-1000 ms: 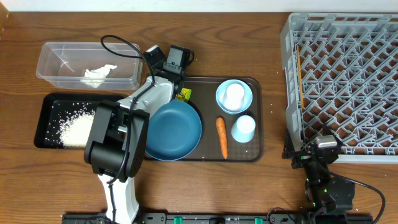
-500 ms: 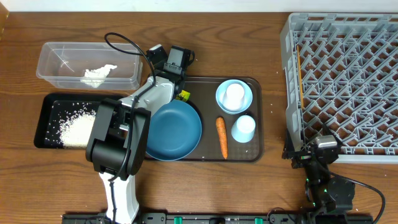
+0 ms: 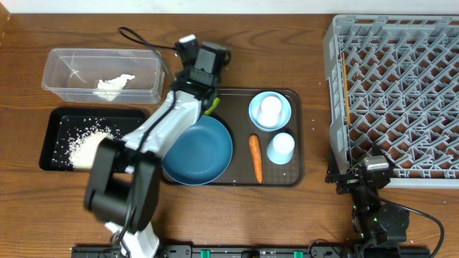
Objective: Sort waste into correct bins and load items into the dishwasher rack
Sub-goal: 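Grasp the yellow foil snack wrapper with the left gripper, then carry the wrapper left and drop it into the clear bin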
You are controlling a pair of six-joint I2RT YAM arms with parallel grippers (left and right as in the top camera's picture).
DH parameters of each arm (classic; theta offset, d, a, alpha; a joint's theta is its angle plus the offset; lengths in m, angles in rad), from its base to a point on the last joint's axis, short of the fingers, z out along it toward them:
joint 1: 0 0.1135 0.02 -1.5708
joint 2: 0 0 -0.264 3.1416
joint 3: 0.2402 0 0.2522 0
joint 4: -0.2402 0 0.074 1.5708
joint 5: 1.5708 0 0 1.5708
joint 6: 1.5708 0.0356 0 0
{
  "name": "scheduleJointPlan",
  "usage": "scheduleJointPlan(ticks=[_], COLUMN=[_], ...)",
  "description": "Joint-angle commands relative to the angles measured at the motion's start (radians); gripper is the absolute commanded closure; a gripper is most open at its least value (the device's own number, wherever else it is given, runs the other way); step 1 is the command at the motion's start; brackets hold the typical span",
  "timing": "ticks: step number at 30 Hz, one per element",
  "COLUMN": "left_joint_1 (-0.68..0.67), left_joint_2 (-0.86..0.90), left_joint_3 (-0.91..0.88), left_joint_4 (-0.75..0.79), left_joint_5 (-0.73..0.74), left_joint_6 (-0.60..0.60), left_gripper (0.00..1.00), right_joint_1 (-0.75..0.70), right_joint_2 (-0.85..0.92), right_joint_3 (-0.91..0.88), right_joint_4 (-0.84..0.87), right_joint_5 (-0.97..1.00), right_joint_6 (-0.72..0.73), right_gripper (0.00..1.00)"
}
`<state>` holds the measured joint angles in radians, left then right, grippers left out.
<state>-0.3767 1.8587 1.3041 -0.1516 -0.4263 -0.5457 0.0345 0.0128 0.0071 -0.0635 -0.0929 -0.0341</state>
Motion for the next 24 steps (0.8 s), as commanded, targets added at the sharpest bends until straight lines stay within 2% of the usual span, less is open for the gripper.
scheduleJointPlan(ticks=[1, 6, 11, 18, 24], left_joint_1=[0.019, 0.08, 0.18, 0.347, 0.453], left_joint_2=[-0.085, -0.155, -0.155, -0.084, -0.021], left_joint_3=[0.01, 0.009, 0.009, 0.009, 0.009], left_joint_4=[0.002, 0.013, 0.037, 0.17, 0.296], left_joint_5=[-0.042, -0.12, -0.117, -0.051, 0.019], left_joint_6=[0.063, 0.065, 0.13, 0.129, -0.015], left_gripper=[0.94, 0.94, 0.94, 0.94, 0.93], right_joint_1=[-0.01, -0.01, -0.01, -0.01, -0.01], right_joint_2=[-0.004, -0.004, -0.004, -0.004, -0.004], right_joint_3=[-0.002, -0.002, -0.002, -0.002, -0.002], right_joint_4=[-0.004, -0.004, -0.004, -0.004, -0.004], right_joint_5=[0.006, 0.006, 0.006, 0.007, 0.007], right_joint_6=[0.003, 0.003, 0.003, 0.003, 0.003], right_gripper=[0.01, 0.01, 0.01, 0.01, 0.01])
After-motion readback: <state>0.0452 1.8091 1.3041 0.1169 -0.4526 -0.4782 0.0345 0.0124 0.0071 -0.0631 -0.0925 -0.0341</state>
